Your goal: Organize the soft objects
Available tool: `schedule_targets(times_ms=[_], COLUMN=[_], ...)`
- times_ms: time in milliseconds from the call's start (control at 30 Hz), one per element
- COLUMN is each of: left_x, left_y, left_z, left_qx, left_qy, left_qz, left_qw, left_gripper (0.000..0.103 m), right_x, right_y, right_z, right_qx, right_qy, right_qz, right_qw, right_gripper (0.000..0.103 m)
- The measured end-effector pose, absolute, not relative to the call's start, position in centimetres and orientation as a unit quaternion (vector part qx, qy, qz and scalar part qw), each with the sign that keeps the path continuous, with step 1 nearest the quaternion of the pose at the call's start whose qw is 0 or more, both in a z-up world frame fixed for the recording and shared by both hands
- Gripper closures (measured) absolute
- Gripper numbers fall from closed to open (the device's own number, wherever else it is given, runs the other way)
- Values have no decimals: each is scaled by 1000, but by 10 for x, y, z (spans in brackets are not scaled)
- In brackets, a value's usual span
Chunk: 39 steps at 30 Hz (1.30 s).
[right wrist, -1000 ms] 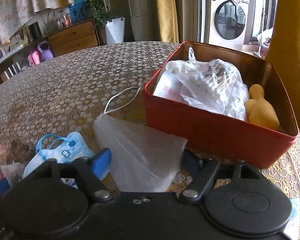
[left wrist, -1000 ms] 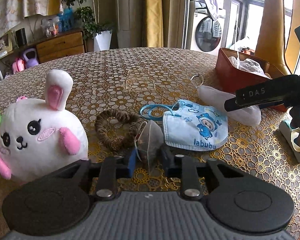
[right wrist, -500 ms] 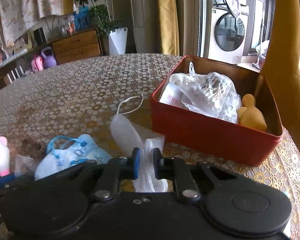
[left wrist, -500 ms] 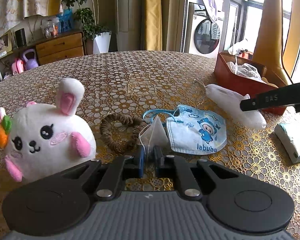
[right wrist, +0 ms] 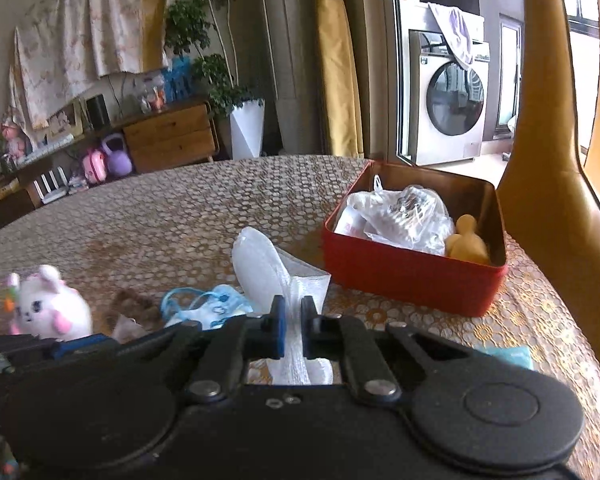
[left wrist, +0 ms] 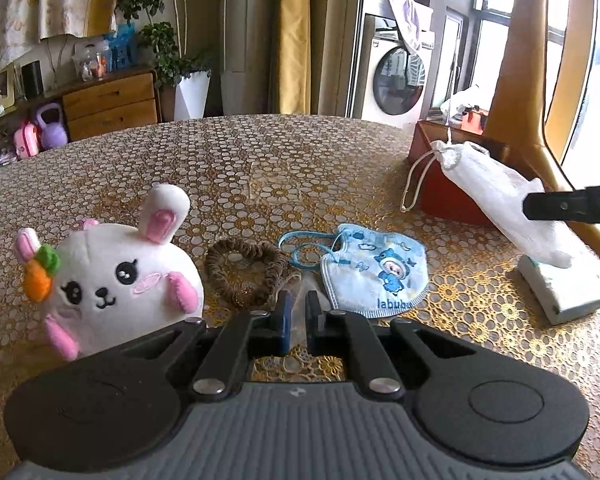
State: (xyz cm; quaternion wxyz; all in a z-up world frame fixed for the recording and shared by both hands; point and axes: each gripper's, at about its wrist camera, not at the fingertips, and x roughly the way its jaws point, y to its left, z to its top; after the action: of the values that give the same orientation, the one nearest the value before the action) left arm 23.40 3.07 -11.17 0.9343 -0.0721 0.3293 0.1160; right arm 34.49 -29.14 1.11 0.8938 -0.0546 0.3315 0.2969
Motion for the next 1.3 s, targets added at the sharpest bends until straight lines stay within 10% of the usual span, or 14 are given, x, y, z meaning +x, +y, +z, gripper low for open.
schedule_targets(times_ms=[800,900,1033,1300], left_x=[221,226,230,245], left_y=[33,32,36,35], left_z=[-115,-119,-123,-130], left_qx=[-82,-75,-84,-72], left_qy=[376,379,372,369], left_qz=[49,56,64,98], left_qw=[922,921,922,921], left_gripper=[96,83,29,29], right_x=[280,282,285,291], right_y=[-343,-345,-350,-353], right_z=[19,14,9,-2], right_qx=[1,6,13,18], right_qy=[342,348,354,366], right_qz=[302,299,297,294], right_qw=[890,888,887,882], right_gripper=[96,96,96,96])
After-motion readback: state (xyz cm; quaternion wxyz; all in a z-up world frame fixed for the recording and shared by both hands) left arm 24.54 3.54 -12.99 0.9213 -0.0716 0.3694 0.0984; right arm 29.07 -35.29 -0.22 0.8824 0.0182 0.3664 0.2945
